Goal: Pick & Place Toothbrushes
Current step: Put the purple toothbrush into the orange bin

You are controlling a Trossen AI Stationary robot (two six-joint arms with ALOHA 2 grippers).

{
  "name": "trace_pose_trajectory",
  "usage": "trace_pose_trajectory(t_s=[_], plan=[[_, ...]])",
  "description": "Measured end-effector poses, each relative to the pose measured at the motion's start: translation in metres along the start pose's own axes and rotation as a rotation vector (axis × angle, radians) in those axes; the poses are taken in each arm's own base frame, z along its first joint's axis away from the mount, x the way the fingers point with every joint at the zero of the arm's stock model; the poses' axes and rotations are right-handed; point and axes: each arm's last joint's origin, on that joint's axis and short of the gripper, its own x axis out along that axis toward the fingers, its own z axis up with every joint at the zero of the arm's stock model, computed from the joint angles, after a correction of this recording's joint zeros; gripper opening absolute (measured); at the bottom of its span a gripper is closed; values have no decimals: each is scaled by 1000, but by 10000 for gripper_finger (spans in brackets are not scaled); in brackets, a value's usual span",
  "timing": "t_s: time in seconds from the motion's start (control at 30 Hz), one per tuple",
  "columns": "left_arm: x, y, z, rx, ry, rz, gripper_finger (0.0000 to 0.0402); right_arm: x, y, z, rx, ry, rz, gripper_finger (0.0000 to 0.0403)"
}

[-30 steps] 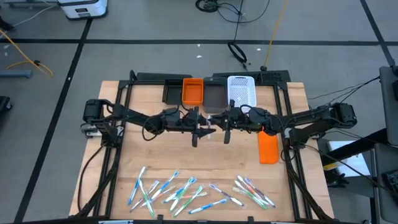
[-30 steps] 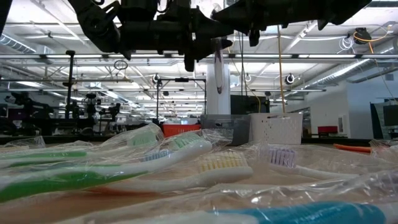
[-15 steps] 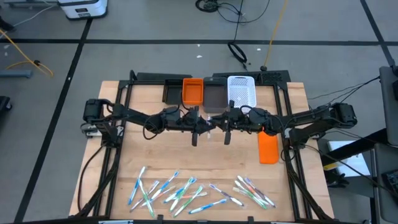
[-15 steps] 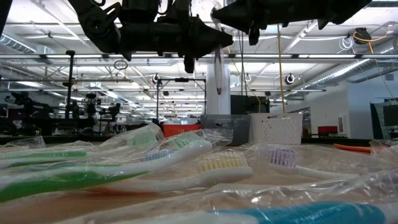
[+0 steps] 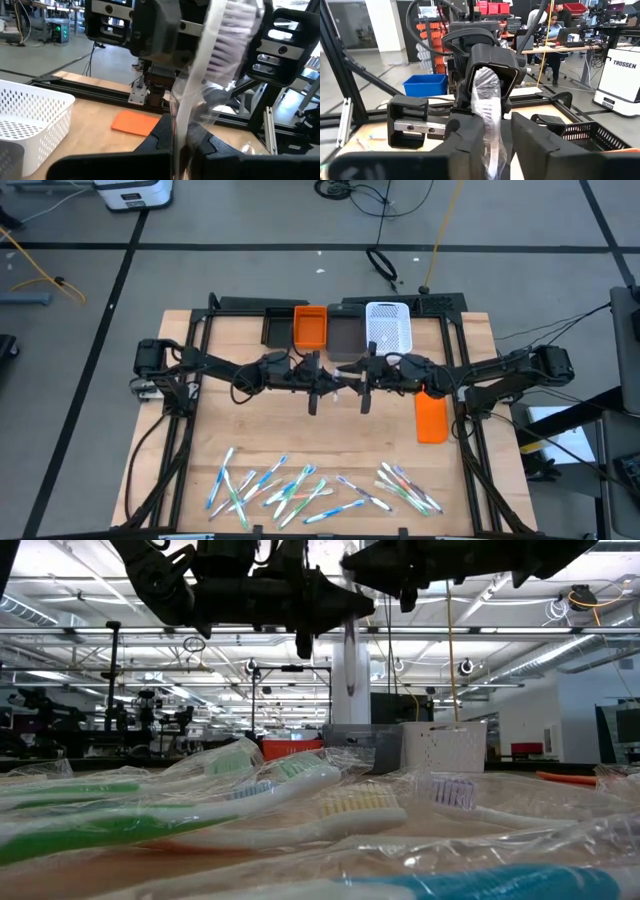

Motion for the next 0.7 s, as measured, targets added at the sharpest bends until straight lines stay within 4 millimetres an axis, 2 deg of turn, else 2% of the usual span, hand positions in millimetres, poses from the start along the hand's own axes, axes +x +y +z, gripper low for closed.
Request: trace_pose_trajectory(t_s=[0.33,0.5,0.7], plan=[[-2,12,2,-8,3,31,5,-1,7,-3,-42,27,24,219],[-4,18,3,-10,6,51,5,-1,7,-3,-44,35,19,249],[-7,27,4,-12,32,82,5,-2,6,-6,-51,71,-6,266]])
